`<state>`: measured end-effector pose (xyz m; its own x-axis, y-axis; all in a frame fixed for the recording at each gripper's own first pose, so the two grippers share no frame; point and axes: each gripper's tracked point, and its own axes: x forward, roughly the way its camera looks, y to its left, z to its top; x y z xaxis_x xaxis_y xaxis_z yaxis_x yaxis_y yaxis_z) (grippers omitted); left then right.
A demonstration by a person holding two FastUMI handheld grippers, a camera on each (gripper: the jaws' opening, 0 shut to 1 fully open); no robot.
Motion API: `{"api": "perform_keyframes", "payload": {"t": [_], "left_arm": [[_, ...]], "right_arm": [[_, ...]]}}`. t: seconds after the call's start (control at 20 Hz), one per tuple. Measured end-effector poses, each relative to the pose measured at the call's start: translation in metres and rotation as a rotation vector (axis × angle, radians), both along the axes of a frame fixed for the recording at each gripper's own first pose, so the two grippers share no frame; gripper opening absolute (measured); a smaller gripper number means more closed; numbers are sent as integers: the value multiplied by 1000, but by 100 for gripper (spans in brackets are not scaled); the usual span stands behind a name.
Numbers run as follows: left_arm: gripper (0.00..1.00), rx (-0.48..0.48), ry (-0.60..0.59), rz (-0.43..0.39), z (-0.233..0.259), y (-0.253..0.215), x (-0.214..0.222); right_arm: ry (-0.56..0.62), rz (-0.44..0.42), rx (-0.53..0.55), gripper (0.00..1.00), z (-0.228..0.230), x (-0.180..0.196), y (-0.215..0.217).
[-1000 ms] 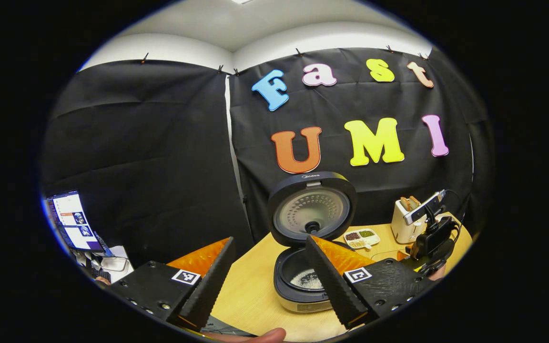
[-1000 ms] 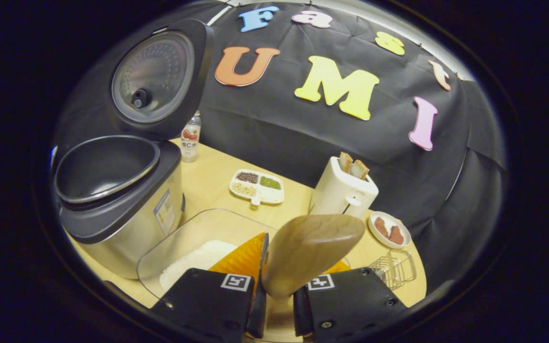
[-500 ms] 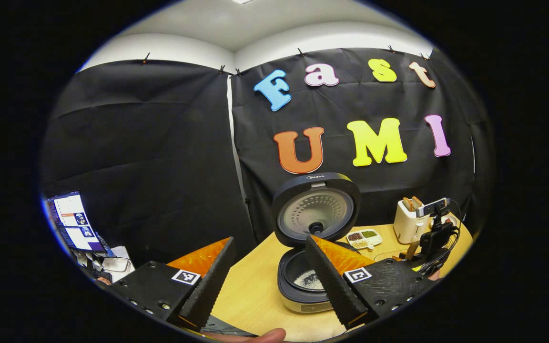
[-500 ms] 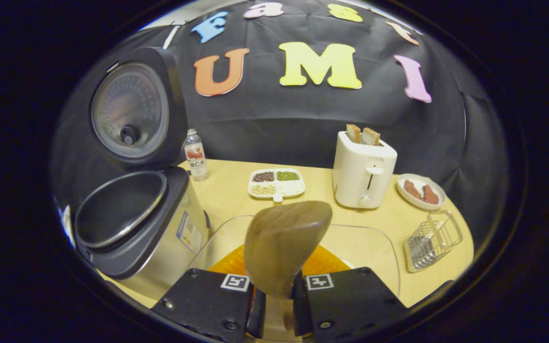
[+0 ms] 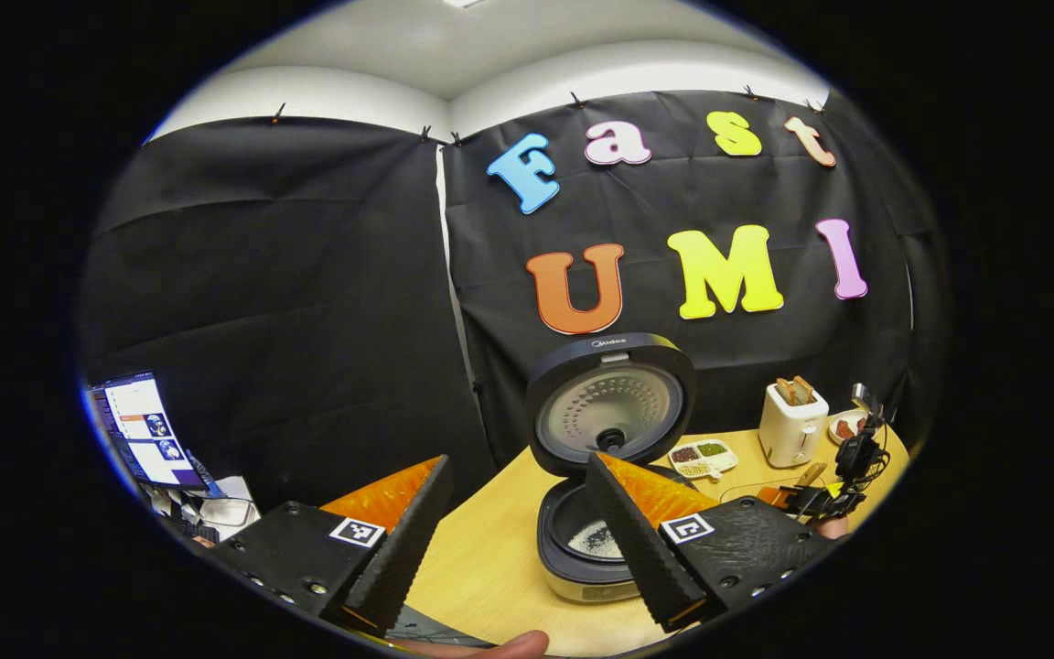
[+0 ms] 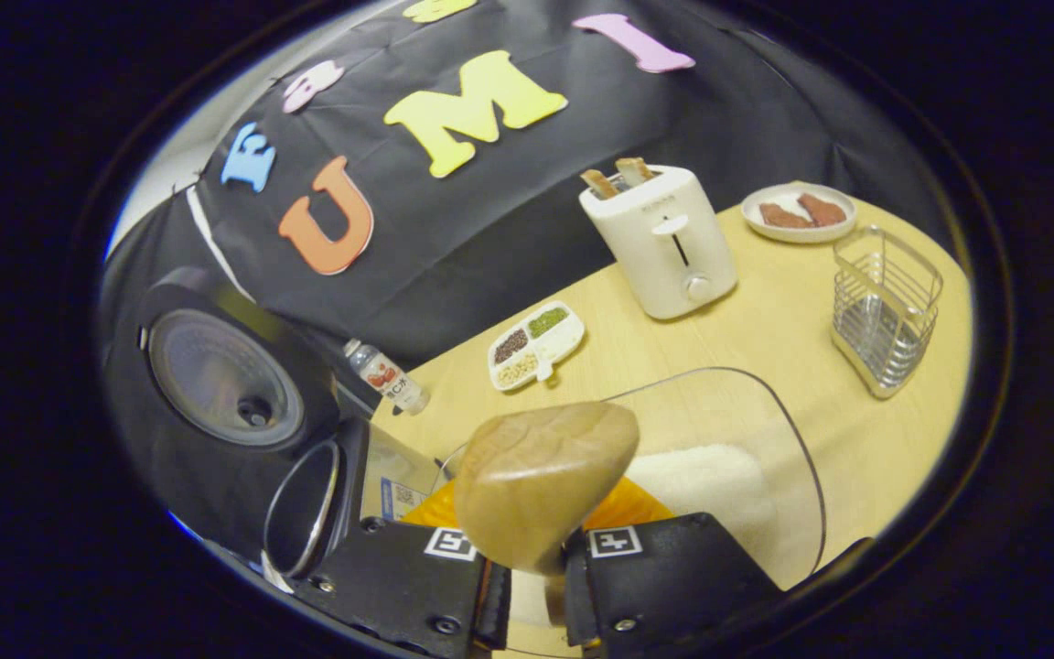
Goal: Close the left gripper, press the button to open the rice cooker; take a wooden spoon from the chopstick holder with the right hand, scoop a spoonful of rice and pour it into the rice cooker, then put the wooden spoon back into the chopstick holder.
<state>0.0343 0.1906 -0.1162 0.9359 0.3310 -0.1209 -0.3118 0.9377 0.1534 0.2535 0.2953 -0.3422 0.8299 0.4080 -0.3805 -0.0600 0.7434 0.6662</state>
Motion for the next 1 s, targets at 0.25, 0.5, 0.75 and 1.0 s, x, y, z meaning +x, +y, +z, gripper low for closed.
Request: {"api": "perform_keyframes", "payload": {"t": [0.25, 0.5, 0.75, 1.0], "left_arm": [[94, 5, -4, -7, 2, -1, 2], [94, 2, -10, -8, 7, 0, 3], [94, 11, -18, -21, 14, -6, 3], [94, 0, -21, -21, 16, -6, 4]], "right_arm": [[22, -48, 176, 34, 4, 2, -17], [19, -92, 369, 28, 28, 8, -30], [4, -129, 506, 28, 52, 15, -46], [-28, -151, 515, 28, 75, 17, -66]]}}
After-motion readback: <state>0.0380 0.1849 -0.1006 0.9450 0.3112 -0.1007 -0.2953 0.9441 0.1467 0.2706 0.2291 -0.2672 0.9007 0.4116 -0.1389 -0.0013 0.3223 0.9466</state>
